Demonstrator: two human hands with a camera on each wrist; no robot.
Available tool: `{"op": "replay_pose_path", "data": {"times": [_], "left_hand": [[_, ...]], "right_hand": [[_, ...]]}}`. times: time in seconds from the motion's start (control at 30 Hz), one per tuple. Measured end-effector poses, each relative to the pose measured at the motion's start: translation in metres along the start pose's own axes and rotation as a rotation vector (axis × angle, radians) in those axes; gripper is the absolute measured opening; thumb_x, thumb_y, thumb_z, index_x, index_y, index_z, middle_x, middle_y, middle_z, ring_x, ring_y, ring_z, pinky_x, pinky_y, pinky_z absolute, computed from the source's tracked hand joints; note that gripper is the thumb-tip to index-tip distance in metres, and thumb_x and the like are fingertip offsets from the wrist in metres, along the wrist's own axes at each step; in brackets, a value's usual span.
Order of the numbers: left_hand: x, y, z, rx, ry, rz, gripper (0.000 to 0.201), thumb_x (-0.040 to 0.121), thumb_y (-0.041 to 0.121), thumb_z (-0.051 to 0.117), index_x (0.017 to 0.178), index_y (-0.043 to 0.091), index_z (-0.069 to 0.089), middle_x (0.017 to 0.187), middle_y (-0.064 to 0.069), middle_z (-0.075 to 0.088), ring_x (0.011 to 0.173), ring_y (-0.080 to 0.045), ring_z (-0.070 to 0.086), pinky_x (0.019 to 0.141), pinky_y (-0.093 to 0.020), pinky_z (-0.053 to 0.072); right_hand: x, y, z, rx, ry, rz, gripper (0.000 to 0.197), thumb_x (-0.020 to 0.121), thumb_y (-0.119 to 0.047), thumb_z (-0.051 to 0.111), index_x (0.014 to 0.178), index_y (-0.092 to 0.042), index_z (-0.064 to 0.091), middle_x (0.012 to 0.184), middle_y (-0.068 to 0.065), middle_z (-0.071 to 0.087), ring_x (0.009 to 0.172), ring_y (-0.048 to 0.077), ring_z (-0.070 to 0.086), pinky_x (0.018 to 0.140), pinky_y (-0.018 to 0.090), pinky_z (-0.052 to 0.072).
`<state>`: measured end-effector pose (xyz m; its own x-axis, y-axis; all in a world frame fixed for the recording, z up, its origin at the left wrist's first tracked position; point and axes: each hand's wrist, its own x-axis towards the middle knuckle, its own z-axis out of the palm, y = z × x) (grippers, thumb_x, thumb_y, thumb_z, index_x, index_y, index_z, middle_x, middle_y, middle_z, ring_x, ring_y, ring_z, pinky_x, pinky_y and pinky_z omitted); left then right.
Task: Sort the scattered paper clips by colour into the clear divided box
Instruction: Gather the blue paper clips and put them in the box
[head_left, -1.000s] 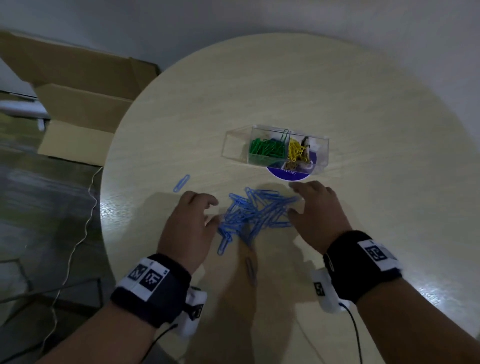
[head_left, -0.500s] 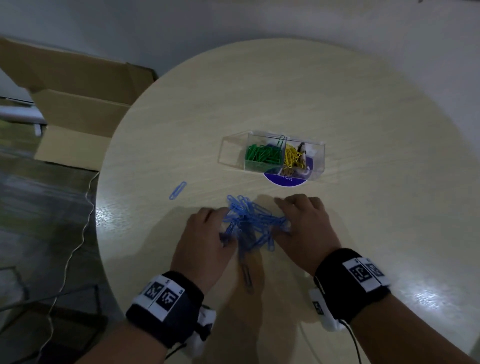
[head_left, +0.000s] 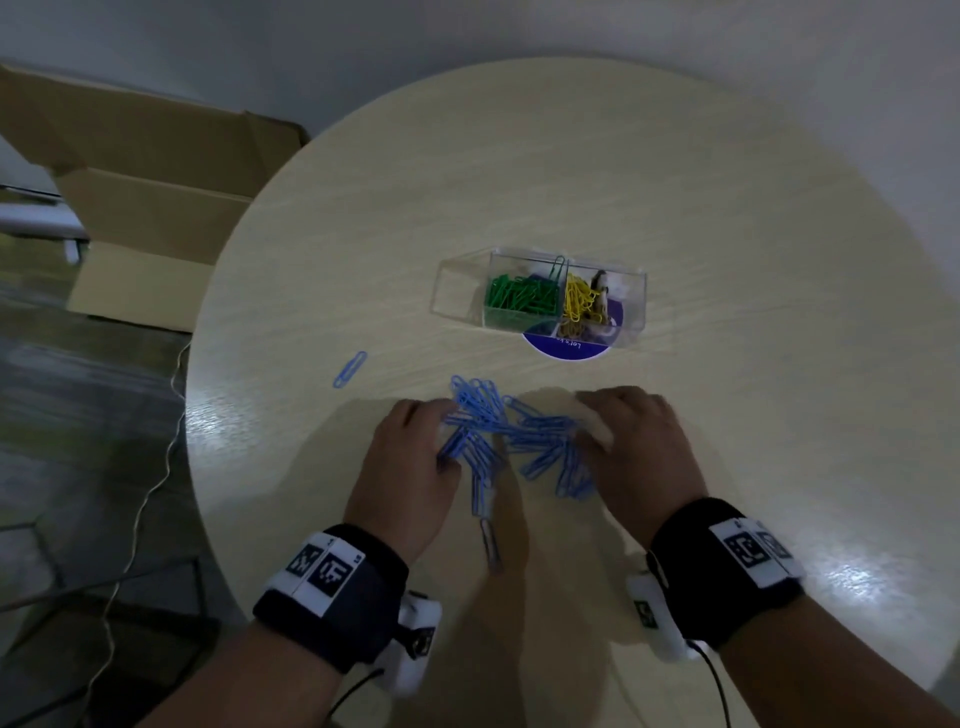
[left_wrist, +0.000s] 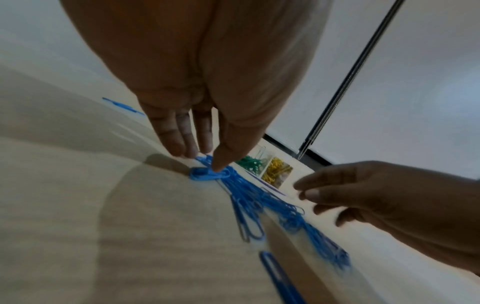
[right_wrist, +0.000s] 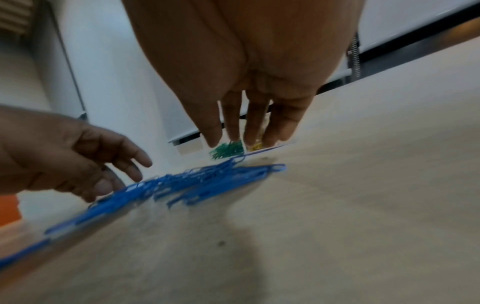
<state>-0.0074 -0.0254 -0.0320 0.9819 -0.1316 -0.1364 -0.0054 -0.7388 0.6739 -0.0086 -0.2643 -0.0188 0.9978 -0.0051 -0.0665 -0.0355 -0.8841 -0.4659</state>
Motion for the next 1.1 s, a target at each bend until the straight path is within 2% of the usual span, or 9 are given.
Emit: {"op": "replay_pose_path", "data": {"times": [0.1, 0.17, 0.27, 0.4, 0.53, 0.63, 0.77, 0.97, 1.1], "left_hand": [[0.003, 0.001, -0.004, 0.162, 0.039, -0.103, 0.044, 0.074, 0.056, 0.057, 0.108, 0.028, 0.057, 0.105, 0.003, 0.051, 0.096, -0.024, 0.060, 0.082, -0.043, 0.053], [0.001, 0.006, -0.002, 0.272, -0.019, -0.134, 0.054, 0.070, 0.065, 0.063, 0.107, 0.026, 0.058, 0.104, 0.001, 0.052, 0.096, -0.026, 0.059, 0.080, -0.043, 0.052], [-0.001, 0.013, 0.006, 0.308, -0.055, -0.043, 0.047, 0.074, 0.047, 0.072, 0.112, 0.021, 0.061, 0.105, -0.004, 0.055, 0.095, -0.031, 0.058, 0.081, -0.044, 0.051], [0.003, 0.016, 0.012, 0.209, -0.081, -0.016, 0.028, 0.078, 0.021, 0.072, 0.105, 0.022, 0.063, 0.100, -0.002, 0.055, 0.091, -0.028, 0.063, 0.079, -0.043, 0.052], [0.005, 0.017, 0.009, 0.127, -0.100, -0.053, 0.042, 0.078, 0.014, 0.070, 0.117, 0.023, 0.058, 0.104, -0.004, 0.058, 0.095, -0.029, 0.062, 0.082, -0.042, 0.051], [0.003, 0.020, 0.006, 0.148, -0.039, -0.074, 0.049, 0.076, 0.031, 0.073, 0.120, 0.023, 0.054, 0.107, -0.004, 0.056, 0.094, -0.029, 0.059, 0.082, -0.044, 0.051], [0.003, 0.025, 0.007, 0.406, -0.058, -0.107, 0.052, 0.073, 0.063, 0.066, 0.100, 0.020, 0.057, 0.100, -0.003, 0.055, 0.094, -0.028, 0.055, 0.073, -0.041, 0.051], [0.000, 0.029, 0.007, 0.533, -0.197, 0.006, 0.015, 0.091, 0.029, 0.055, 0.102, 0.020, 0.058, 0.101, -0.003, 0.055, 0.092, -0.029, 0.060, 0.071, -0.040, 0.050], [0.006, 0.029, 0.000, 0.457, -0.213, 0.046, 0.011, 0.086, 0.029, 0.058, 0.093, 0.020, 0.058, 0.096, -0.003, 0.057, 0.089, -0.030, 0.061, 0.069, -0.039, 0.047]], "right_hand": [[-0.012, 0.002, -0.006, -0.036, -0.072, 0.224, 0.069, 0.065, -0.061, 0.069, 0.117, -0.017, 0.060, 0.106, 0.009, 0.057, 0.097, 0.033, 0.055, 0.089, 0.039, 0.044], [-0.018, -0.006, -0.001, -0.089, -0.180, 0.270, 0.082, 0.056, -0.073, 0.064, 0.116, -0.018, 0.057, 0.107, 0.008, 0.052, 0.097, 0.034, 0.053, 0.088, 0.040, 0.045], [-0.011, -0.021, 0.007, -0.109, -0.213, 0.233, 0.074, 0.060, -0.067, 0.066, 0.113, -0.018, 0.055, 0.106, 0.008, 0.049, 0.097, 0.033, 0.050, 0.087, 0.040, 0.044], [-0.006, -0.026, 0.011, -0.017, -0.263, 0.179, 0.046, 0.077, -0.032, 0.066, 0.120, -0.017, 0.056, 0.108, 0.009, 0.049, 0.099, 0.036, 0.053, 0.085, 0.040, 0.045], [-0.010, -0.018, 0.007, 0.134, -0.237, 0.202, 0.057, 0.074, -0.018, 0.066, 0.129, -0.017, 0.052, 0.114, 0.010, 0.055, 0.103, 0.034, 0.057, 0.086, 0.039, 0.048], [-0.012, -0.013, 0.006, 0.025, -0.134, 0.170, 0.064, 0.069, -0.036, 0.067, 0.127, -0.013, 0.053, 0.112, 0.009, 0.062, 0.103, 0.033, 0.056, 0.091, 0.039, 0.043], [-0.012, -0.014, 0.007, -0.160, -0.178, 0.249, 0.070, 0.064, -0.069, 0.059, 0.109, -0.016, 0.052, 0.103, 0.006, 0.051, 0.096, 0.031, 0.050, 0.083, 0.039, 0.042], [-0.010, -0.023, 0.011, -0.079, -0.267, 0.125, 0.025, 0.082, -0.019, 0.055, 0.106, -0.013, 0.058, 0.099, 0.013, 0.055, 0.092, 0.036, 0.055, 0.073, 0.039, 0.043], [-0.009, -0.020, 0.007, -0.073, -0.286, 0.106, 0.022, 0.078, -0.015, 0.057, 0.099, -0.013, 0.062, 0.096, 0.012, 0.060, 0.091, 0.036, 0.058, 0.071, 0.038, 0.043]]}}
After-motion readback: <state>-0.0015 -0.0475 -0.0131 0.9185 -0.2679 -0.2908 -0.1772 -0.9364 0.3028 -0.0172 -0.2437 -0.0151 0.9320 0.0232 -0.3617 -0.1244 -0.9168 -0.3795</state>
